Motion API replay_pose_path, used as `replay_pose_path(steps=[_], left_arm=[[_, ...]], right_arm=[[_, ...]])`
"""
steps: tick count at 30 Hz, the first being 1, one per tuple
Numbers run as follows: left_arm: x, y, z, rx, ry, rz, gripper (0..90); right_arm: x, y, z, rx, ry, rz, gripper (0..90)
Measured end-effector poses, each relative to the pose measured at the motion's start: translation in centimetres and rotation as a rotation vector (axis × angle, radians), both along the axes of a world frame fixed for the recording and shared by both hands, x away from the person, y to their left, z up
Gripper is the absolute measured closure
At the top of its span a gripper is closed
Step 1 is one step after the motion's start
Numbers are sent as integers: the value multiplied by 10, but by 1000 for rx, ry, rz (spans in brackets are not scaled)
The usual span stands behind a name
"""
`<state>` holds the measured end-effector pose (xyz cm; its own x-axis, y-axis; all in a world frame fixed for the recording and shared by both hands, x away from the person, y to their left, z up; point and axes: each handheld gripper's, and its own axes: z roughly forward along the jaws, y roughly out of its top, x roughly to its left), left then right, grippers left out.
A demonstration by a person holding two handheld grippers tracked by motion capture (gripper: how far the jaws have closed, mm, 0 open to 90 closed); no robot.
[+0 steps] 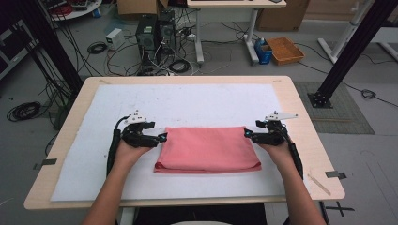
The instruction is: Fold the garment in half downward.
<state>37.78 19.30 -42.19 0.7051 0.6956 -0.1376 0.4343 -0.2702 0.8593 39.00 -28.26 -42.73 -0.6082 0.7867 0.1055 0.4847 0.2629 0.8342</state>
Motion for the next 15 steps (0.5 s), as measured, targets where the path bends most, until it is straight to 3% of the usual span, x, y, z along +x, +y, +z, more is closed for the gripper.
replay_pose_path(steps=[6,15], left_arm=[[-12,-2,8,19,-19,-11,185],[-22,0,9,7,-15,-27,158]], right_arm=[[-5,-3,11,50,-39,3,250],[-3,8,13,48,-38,40,214]])
